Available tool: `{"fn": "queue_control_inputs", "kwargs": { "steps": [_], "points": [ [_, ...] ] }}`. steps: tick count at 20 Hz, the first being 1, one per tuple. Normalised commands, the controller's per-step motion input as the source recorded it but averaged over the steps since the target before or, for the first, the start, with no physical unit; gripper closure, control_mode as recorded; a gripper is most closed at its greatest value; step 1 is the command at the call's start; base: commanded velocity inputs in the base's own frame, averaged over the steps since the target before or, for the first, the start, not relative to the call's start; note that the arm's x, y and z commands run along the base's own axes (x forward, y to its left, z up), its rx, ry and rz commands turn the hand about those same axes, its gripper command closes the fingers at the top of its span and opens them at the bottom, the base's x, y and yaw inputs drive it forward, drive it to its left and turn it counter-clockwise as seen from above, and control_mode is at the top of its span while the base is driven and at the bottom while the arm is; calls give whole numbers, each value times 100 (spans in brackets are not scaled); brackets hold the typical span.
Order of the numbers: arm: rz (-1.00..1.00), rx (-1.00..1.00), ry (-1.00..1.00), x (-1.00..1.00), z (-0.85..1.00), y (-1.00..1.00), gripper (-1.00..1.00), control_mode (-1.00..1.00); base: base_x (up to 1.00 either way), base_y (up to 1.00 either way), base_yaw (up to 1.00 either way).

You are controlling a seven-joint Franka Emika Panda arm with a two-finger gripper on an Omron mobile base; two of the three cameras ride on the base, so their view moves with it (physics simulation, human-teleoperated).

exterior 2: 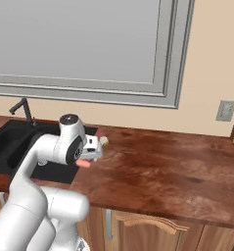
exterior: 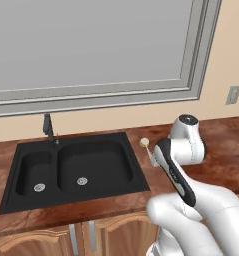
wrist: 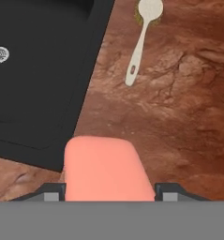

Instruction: Locate and retrieve the bar soap and dish brush from the cabinet. Place them next to the sink.

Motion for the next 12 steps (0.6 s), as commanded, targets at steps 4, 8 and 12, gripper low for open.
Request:
{"fn": "queue_control_inputs", "kwargs": {
  "steps": [4, 8, 12],
  "points": [
    [3, 0, -1, 18, -40, 0, 100, -100, 0, 0, 0],
    [2, 1, -2, 18, -23, 2, 100, -100, 0, 0, 0],
    [1, 1, -1, 12, -24, 4, 100, -100, 0, 0, 0]
  ]
}}
